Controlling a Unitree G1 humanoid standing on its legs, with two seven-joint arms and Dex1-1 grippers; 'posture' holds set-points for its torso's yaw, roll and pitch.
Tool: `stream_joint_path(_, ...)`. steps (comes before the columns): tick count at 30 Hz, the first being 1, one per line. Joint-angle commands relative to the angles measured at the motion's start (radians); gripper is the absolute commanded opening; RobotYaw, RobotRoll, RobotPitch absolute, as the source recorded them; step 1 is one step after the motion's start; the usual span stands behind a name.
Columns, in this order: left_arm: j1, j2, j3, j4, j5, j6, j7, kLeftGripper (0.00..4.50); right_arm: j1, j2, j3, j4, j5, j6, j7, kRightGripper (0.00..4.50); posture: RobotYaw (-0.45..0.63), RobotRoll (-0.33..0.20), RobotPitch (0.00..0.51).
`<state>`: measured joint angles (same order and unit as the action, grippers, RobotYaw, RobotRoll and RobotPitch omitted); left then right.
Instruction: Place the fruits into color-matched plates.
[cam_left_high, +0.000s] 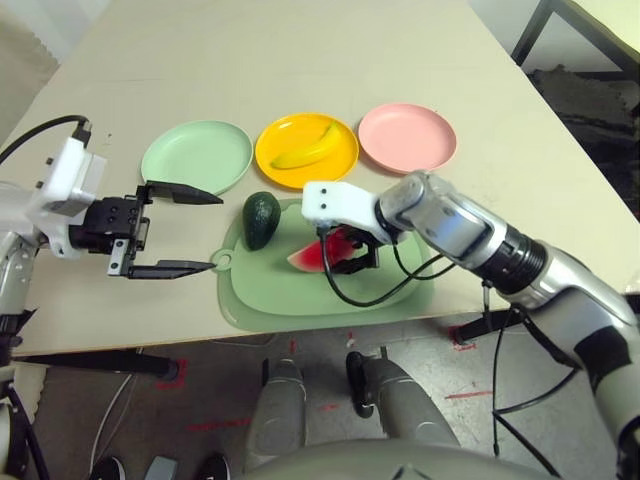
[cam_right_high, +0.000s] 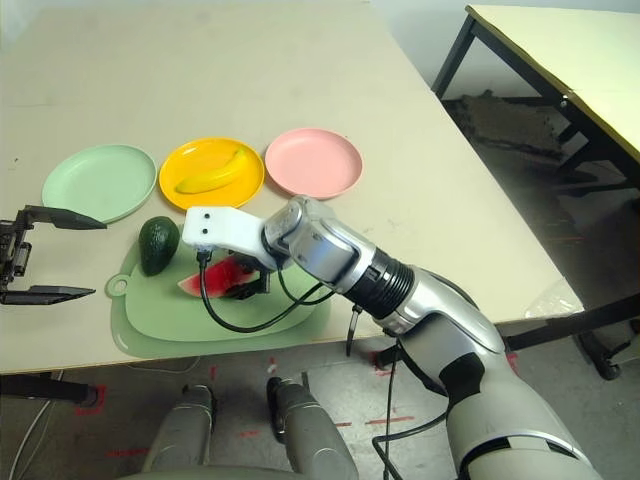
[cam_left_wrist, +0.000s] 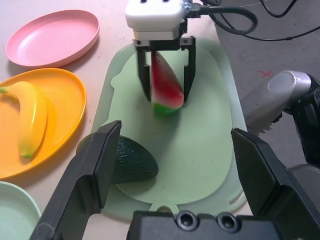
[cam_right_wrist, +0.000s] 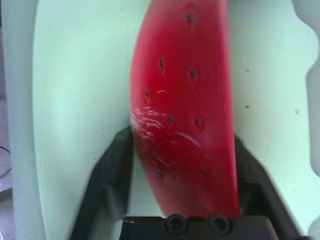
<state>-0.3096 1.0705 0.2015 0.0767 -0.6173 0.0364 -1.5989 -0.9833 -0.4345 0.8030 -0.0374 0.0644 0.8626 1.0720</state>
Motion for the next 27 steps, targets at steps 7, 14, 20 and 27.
stream_joint_path(7,-0.014,0.000,0.016,-0.011,0.009,0.008,-0.002,4.50,0.015,0.007,-0.007,0.014,-0.036,-0.027,0.012,2.29,0.09,0.000,0.212)
stream_joint_path(14,-0.036,-0.010,0.006,-0.009,0.004,0.013,-0.009,4.50,-0.035,0.012,-0.053,0.057,-0.040,-0.046,0.036,2.29,0.08,0.000,0.203)
stream_joint_path(20,-0.063,-0.021,0.013,-0.001,0.004,0.032,0.004,4.50,-0.109,0.015,-0.116,0.108,-0.030,-0.051,0.068,2.29,0.08,0.000,0.200)
stream_joint_path(27,-0.090,-0.038,0.011,0.025,0.059,0.028,0.105,4.50,-0.297,0.024,-0.218,0.547,-0.113,-0.307,0.004,2.29,0.08,0.000,0.194)
